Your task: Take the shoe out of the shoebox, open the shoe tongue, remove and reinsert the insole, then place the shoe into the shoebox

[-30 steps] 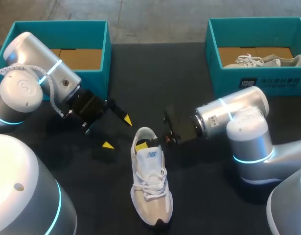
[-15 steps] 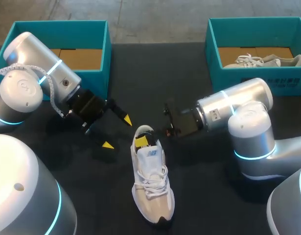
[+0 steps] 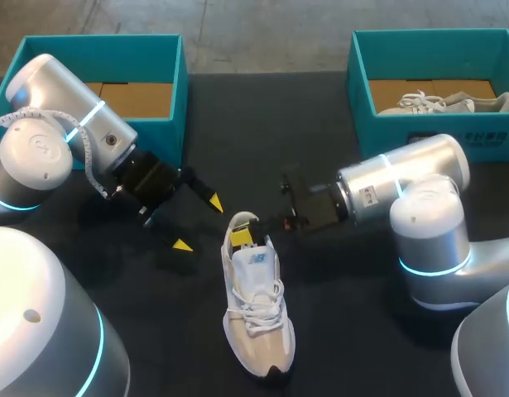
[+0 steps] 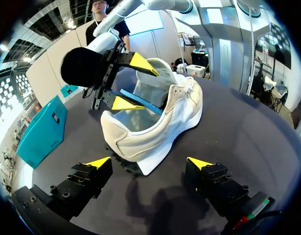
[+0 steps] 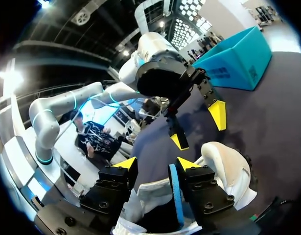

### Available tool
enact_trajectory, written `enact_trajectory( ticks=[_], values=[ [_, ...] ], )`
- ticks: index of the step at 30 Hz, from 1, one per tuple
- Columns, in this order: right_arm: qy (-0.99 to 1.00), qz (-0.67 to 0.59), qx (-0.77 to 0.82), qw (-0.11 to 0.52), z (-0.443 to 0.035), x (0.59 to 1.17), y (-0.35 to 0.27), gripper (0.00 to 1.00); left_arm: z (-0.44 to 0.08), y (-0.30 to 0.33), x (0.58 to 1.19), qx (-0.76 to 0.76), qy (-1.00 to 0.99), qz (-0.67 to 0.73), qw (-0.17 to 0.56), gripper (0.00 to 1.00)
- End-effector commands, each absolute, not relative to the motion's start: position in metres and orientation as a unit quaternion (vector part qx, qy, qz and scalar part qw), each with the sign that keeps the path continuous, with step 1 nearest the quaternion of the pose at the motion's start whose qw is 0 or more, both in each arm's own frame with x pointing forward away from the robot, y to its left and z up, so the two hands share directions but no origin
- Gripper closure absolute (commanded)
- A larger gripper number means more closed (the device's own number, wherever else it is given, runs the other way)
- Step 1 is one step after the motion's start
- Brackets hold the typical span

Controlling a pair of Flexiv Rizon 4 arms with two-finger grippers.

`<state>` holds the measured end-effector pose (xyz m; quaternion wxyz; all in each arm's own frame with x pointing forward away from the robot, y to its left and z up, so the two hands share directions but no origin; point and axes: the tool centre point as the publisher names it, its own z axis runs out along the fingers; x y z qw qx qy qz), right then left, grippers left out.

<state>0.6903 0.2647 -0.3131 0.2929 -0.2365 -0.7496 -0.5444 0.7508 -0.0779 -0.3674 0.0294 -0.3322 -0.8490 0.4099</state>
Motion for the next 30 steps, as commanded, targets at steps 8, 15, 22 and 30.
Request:
enact_trajectory(
  ticks=[8,15,22,30],
  values=[
    [-0.752,-0.563,-0.240,0.245,-0.297,0.685,0.260,0.46,-0.367,-0.079,0.751,-0.333,-0.850,0.408,0.030,0.00],
    [-0.751,-0.566,-0.249,0.232,-0.293,0.685,0.257,0.39,-0.367,-0.079,0.751,-0.333,-0.850,0.408,0.030,0.00],
    [-0.749,-0.571,-0.251,0.224,-0.291,0.688,0.256,0.38,-0.367,-0.079,0.751,-0.333,-0.850,0.408,0.030,0.00],
    [-0.754,-0.574,-0.238,0.213,-0.281,0.699,0.258,0.30,-0.367,-0.079,0.751,-0.333,-0.850,0.408,0.030,0.00]
  ],
)
